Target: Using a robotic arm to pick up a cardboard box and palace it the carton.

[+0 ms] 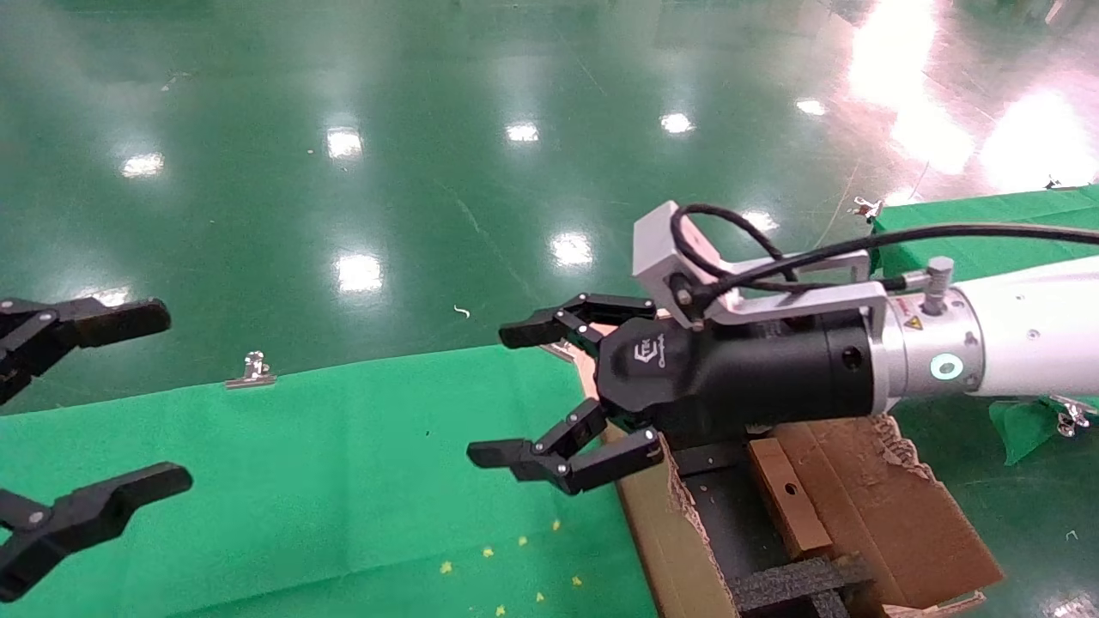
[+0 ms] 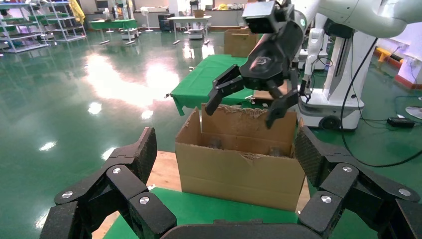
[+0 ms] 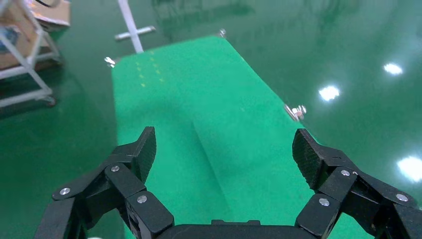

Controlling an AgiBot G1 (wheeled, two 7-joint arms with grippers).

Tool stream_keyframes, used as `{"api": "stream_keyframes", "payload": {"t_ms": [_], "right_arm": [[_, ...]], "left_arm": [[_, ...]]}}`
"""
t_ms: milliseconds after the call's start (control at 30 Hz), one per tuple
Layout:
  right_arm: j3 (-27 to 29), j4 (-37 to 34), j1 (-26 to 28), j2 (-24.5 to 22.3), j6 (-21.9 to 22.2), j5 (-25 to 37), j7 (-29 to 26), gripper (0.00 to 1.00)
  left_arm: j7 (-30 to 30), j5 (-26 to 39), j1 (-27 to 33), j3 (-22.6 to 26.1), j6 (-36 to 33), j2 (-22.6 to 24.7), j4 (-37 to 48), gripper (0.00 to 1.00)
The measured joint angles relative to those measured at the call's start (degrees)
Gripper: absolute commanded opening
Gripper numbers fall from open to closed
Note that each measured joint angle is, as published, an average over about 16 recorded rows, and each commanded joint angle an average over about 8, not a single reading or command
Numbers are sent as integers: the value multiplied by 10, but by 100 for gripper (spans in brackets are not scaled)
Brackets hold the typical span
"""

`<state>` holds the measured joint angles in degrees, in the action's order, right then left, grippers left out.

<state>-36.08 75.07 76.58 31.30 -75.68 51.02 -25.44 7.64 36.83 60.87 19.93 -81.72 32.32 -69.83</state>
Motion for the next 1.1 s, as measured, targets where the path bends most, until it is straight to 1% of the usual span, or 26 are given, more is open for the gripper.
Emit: {"api": "stream_keyframes", "payload": {"t_ms": [400,600,800,1100], "right_arm": [[130,-10,-97,24,-65,-59,95,100],[176,-13,-132,33,-88,-81,129,100],[198,-15,-148,37,-99,-91,146,100],[200,-15,-150,37,-100,-92,147,100]], "left_arm": [[0,0,0,0,0,0,0,100],[1,1,0,-1,-1,1,-1,100],[3,5,1,-4,-4,2,-3,100],[8,12,2,-10,-10,6,-9,100]]}}
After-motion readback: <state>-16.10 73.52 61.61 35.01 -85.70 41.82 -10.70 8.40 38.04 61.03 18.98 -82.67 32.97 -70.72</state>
